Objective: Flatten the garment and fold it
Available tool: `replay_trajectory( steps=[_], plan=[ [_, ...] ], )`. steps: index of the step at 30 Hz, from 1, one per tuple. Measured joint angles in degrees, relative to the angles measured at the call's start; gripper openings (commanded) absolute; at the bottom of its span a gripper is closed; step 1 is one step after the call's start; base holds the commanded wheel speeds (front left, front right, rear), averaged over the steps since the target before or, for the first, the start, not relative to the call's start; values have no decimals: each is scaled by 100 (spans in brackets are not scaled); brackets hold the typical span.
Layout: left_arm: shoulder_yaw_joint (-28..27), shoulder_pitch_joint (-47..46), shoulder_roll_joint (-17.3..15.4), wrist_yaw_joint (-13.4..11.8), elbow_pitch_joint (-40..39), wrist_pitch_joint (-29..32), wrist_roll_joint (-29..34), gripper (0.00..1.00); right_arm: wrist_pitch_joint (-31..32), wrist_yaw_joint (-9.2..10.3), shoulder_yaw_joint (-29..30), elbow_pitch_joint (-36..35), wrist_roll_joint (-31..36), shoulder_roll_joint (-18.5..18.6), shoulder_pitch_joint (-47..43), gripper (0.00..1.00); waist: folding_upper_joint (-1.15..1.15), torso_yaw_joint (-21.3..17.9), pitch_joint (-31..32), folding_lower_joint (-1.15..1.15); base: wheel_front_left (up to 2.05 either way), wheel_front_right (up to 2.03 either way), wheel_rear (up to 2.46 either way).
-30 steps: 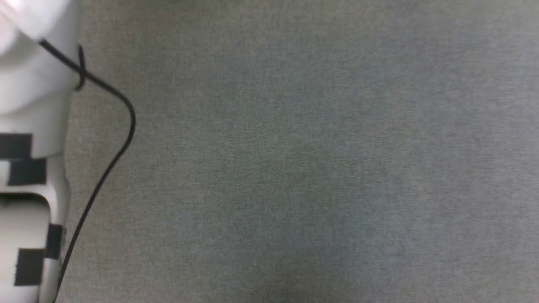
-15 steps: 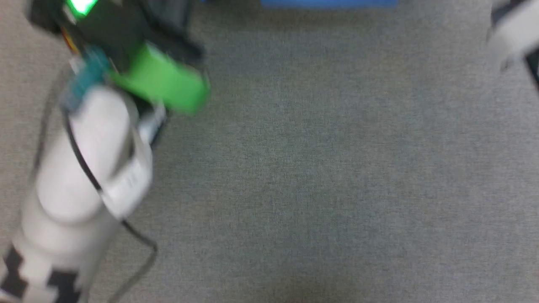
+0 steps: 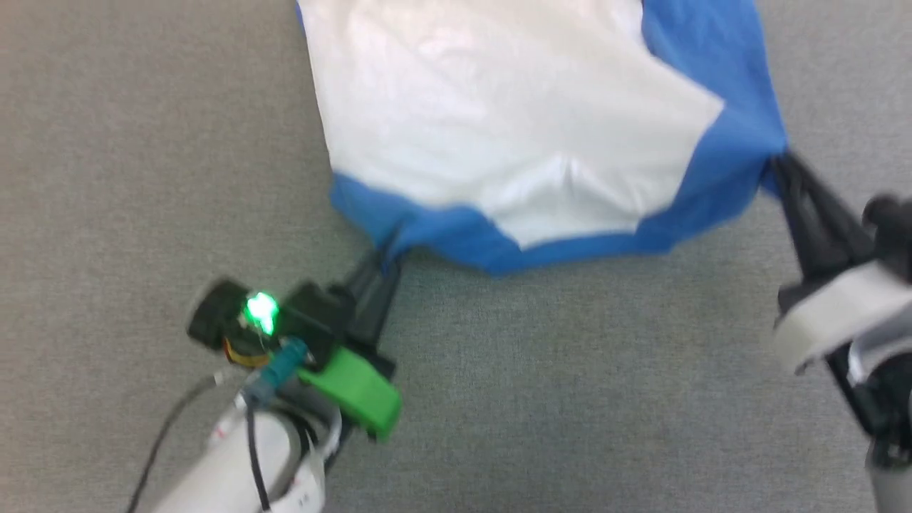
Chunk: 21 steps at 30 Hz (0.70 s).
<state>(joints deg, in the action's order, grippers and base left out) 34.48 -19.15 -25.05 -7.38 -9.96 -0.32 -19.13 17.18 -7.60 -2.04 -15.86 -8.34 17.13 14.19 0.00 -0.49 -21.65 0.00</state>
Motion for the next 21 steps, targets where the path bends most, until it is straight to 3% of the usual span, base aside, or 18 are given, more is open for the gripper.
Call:
replay_trajectory(
  steps=[9,21],
  plan=[
    [201,972,-145,-59,176,417,-449,0,-3,0,143,-48,100,-313,-1329,0,0,-7,548,0,0,0,0],
    [320,1953,-370,-331,-76,996,-940,0,-65,0,327,-223,229,-954,-2607,0,0,-66,1136,0,0,0,0]
  ],
)
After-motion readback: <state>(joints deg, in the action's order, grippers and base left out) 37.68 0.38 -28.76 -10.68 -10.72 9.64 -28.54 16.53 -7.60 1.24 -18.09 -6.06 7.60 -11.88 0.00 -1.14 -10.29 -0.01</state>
